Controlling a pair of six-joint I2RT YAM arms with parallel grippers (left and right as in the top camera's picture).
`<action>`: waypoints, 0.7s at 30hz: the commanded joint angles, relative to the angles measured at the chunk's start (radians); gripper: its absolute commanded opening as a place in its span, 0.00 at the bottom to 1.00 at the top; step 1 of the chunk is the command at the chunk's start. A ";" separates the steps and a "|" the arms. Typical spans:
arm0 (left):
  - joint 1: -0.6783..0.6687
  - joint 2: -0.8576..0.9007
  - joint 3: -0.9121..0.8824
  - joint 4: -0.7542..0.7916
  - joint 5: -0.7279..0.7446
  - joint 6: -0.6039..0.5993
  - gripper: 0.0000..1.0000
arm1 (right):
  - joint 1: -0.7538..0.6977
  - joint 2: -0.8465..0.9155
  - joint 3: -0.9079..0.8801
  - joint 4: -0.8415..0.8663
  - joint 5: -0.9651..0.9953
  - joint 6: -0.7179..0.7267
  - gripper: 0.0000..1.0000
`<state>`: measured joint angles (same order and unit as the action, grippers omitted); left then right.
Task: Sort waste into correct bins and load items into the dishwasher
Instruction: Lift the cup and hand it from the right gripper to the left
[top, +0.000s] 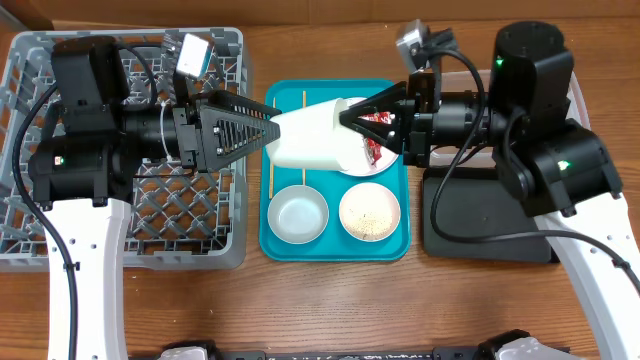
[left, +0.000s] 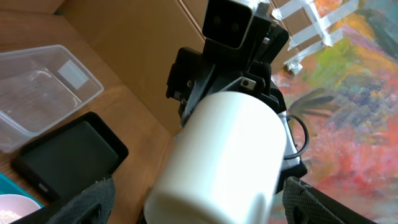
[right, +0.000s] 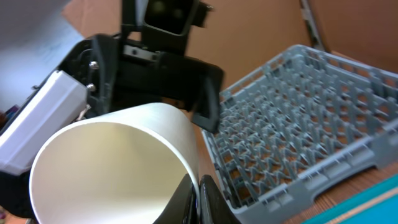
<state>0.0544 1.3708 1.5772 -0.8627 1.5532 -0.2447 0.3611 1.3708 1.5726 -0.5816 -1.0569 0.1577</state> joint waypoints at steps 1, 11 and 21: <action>-0.025 0.002 0.011 0.004 0.027 -0.006 0.88 | 0.025 0.000 0.011 0.046 -0.021 0.026 0.04; -0.069 0.002 0.011 0.004 0.027 -0.009 0.89 | 0.085 0.024 0.011 0.188 -0.022 0.060 0.04; -0.070 0.002 0.011 0.011 0.027 -0.024 0.89 | 0.083 0.085 0.011 0.224 0.053 0.166 0.04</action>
<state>-0.0006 1.3693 1.5791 -0.8589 1.5631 -0.2600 0.4374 1.4464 1.5715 -0.3767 -1.0214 0.2577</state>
